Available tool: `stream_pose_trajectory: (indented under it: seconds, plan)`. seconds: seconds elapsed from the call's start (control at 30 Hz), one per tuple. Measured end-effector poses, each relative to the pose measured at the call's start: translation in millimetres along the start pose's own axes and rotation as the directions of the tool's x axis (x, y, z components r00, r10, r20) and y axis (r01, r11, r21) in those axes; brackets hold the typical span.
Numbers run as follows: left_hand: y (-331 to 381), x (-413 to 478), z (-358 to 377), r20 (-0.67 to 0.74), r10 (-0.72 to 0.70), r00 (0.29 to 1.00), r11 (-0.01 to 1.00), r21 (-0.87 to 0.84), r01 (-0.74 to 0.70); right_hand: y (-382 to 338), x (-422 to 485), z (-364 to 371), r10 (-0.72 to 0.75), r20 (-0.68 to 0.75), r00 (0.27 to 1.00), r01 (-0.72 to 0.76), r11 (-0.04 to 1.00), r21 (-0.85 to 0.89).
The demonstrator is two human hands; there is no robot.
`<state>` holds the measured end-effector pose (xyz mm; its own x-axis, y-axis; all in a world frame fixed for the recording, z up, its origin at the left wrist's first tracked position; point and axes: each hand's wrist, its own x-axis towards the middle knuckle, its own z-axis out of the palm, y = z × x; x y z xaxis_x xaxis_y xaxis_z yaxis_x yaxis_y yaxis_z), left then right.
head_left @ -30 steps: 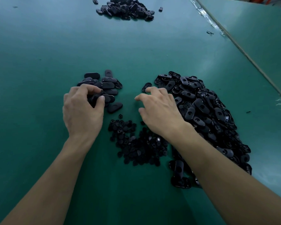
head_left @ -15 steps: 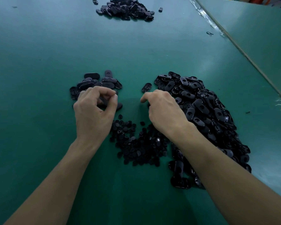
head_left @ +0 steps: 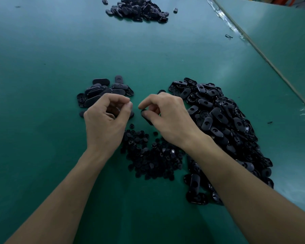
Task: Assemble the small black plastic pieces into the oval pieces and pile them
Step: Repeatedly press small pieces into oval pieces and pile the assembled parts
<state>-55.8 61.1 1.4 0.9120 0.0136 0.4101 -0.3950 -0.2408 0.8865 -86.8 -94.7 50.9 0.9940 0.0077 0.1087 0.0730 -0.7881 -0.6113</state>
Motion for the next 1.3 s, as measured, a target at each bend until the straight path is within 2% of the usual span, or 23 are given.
stream_pose_trajectory:
  seconds: [0.17,0.3,0.47,0.6,0.87,1.03,1.13,1.3]
  plan:
    - [2,-1,0,0.040,-0.015,0.999,0.998,-0.060,0.018,-12,2,-2,-0.063,-0.065,0.996,0.069,0.994,0.090]
    - [4,-5,3,0.126,0.025,0.992,0.999,-0.034,-0.021,-9,1,0,-0.027,0.081,0.996,0.033,0.996,-0.077]
    - [3,-6,5,0.113,0.033,0.993,0.999,0.036,-0.037,-3,-4,3,0.072,0.197,0.978,-0.011,0.956,-0.294]
    - [0,-5,5,0.066,0.002,0.998,1.000,0.028,-0.004,1,-8,6,0.121,0.289,0.950,-0.051,0.970,-0.239]
    - [-2,-2,4,-0.004,-0.049,0.999,0.998,-0.038,0.049,6,-3,7,0.116,0.283,0.952,-0.070,0.983,-0.169]
    - [1,-2,3,-0.011,-0.032,0.999,0.998,-0.054,0.031,4,-3,4,0.069,0.120,0.990,-0.075,0.996,0.047]
    - [6,-4,3,0.022,-0.004,1.000,0.997,-0.080,0.006,-2,-2,2,0.020,0.075,0.997,-0.032,0.984,0.172]
    - [9,-4,3,0.057,0.034,0.998,0.996,-0.087,-0.029,-6,-3,1,0.004,0.020,1.000,-0.009,0.969,0.248]
